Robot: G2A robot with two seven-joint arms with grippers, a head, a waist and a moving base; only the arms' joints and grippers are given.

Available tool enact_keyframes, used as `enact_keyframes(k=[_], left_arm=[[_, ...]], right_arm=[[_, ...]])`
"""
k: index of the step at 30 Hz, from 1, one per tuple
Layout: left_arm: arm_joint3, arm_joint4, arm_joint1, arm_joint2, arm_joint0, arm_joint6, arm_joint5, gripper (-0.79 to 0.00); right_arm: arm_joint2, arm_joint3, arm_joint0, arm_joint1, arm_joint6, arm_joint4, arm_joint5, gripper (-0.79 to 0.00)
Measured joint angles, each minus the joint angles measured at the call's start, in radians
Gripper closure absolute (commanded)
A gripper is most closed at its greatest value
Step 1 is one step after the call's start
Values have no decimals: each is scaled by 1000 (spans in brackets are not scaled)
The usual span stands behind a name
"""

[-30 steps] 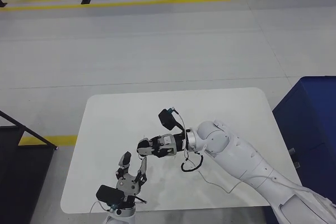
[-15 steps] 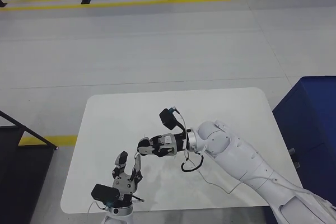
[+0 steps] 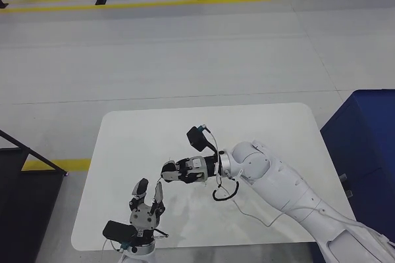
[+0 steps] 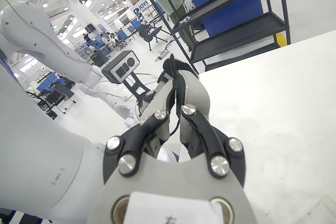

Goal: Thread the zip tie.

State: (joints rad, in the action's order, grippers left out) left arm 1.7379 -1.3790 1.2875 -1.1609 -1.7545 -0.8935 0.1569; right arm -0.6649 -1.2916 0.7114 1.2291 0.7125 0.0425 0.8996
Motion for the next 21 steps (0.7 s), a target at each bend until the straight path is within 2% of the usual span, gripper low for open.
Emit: enact_keyframes(k=[3, 8, 13, 17, 19, 21], left_arm=[[-6, -10, 2, -1, 2, 0, 8, -326], [-11, -16, 6, 2, 10, 12, 23, -292], [-14, -22, 9, 5, 14, 16, 25, -166], [-16, -24, 11, 5, 16, 15, 27, -154], [-17, -28, 12, 5, 16, 14, 26, -80], [-19, -33, 12, 5, 16, 9, 23, -83]], right_arm=[[0, 3, -2, 2, 4, 3, 1, 0], [-2, 6, -5, 5, 14, 6, 0, 0], [-6, 8, -6, 7, 23, 11, 0, 0], [-7, 13, -6, 9, 30, 15, 1, 0], [-7, 16, -6, 10, 34, 18, 1, 0], [-7, 20, -7, 11, 37, 20, 2, 0]])
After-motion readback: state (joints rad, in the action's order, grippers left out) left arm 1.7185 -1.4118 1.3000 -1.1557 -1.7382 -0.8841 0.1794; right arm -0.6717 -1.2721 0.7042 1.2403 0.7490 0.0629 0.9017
